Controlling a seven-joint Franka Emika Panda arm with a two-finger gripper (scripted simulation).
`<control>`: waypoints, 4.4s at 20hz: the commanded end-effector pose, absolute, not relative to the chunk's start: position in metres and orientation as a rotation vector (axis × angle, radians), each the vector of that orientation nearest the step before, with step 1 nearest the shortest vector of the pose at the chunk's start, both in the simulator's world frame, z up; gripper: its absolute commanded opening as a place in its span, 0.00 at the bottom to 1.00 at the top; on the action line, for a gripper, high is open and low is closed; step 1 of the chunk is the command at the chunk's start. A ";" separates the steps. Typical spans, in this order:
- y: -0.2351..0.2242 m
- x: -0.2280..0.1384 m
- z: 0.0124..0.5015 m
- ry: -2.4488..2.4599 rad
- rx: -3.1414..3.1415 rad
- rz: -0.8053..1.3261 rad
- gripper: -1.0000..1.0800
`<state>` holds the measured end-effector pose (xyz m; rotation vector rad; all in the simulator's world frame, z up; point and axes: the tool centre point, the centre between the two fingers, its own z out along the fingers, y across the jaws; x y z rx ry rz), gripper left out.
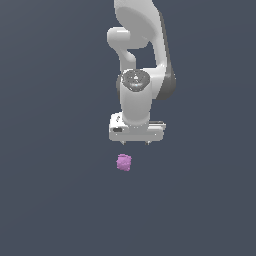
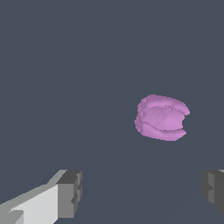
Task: Pick up the object and move it to a goal position.
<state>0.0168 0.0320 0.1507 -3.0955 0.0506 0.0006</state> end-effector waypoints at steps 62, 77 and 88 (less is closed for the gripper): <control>0.000 0.087 0.161 0.419 -3.106 -0.126 0.00; 0.029 0.127 0.371 0.534 -3.067 -0.343 0.00; 0.038 0.136 0.434 0.566 -3.052 -0.408 0.00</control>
